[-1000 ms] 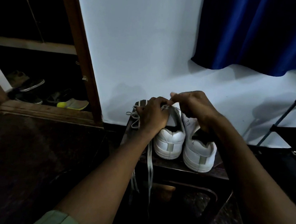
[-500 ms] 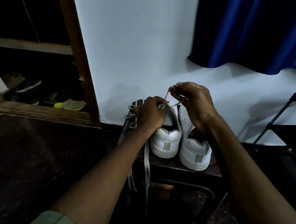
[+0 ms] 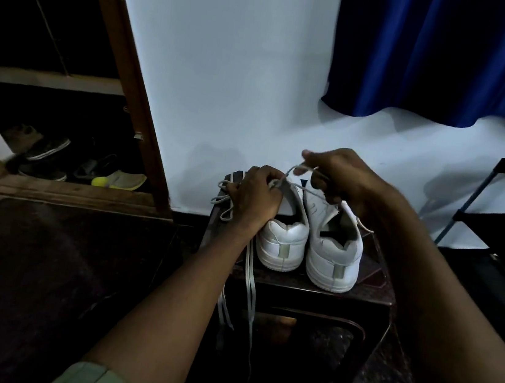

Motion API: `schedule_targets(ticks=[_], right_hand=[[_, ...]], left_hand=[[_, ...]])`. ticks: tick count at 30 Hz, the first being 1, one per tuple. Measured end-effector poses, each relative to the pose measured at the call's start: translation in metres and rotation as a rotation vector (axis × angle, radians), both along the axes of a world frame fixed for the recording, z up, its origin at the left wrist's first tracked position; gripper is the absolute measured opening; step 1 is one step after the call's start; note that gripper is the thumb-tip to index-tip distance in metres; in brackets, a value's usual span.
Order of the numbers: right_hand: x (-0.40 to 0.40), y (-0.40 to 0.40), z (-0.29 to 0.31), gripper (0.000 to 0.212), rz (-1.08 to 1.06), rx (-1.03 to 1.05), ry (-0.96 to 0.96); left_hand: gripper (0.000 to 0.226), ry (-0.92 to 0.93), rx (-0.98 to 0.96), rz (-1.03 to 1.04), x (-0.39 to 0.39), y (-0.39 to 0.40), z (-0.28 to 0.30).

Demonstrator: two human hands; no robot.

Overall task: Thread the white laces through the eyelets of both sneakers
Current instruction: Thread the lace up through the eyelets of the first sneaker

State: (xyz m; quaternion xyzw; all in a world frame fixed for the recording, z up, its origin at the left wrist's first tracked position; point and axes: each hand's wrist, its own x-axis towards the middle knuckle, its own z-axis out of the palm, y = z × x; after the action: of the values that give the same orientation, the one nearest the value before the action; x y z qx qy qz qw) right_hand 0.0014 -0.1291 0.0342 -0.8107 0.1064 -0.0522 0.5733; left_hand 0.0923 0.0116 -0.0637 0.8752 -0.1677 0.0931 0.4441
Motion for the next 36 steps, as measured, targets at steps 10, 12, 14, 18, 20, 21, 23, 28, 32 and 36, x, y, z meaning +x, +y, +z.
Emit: schedule_targets(ticks=[10,12,14,18,20,21,23,28,32,36], right_hand=[[0.003,0.01,0.004,0.028,0.183,0.65,-0.372],[0.006,0.009,0.001,0.025,0.116,0.723,-0.29],[0.009,0.008,-0.007,0.028,-0.038,0.38,-0.175],[0.017,0.006,-0.024,0.025,-0.087,-0.472,-0.143],[0.018,0.01,-0.03,0.026,-0.048,-0.752,-0.084],[0.018,0.014,-0.031,0.026,-0.062,-0.827,-0.055],[0.019,0.017,-0.031,0.031,-0.11,-0.912,-0.052],[0.012,0.015,-0.017,0.031,-0.06,-0.328,-0.289],[0.008,0.02,-0.005,0.029,0.058,0.533,-0.304],[0.01,0.016,-0.01,0.035,-0.067,0.397,-0.23]], left_hand=[[0.025,0.021,-0.011,0.002,-0.003,0.001,0.005],[0.027,0.035,-0.039,-0.011,-0.003,0.001,0.004],[0.029,0.037,-0.06,-0.029,-0.002,0.0,0.003],[0.018,0.004,-0.046,-0.03,0.0,0.001,0.0],[0.018,-0.002,-0.063,-0.036,0.0,0.002,-0.001],[0.021,0.004,-0.075,-0.042,0.001,0.002,-0.002],[0.024,0.009,-0.079,-0.039,0.001,0.003,-0.001],[0.023,0.016,-0.007,-0.005,-0.001,0.002,0.001],[0.023,0.04,-0.014,-0.007,-0.002,0.002,0.004],[0.032,0.054,-0.084,-0.036,-0.004,0.003,0.005]])
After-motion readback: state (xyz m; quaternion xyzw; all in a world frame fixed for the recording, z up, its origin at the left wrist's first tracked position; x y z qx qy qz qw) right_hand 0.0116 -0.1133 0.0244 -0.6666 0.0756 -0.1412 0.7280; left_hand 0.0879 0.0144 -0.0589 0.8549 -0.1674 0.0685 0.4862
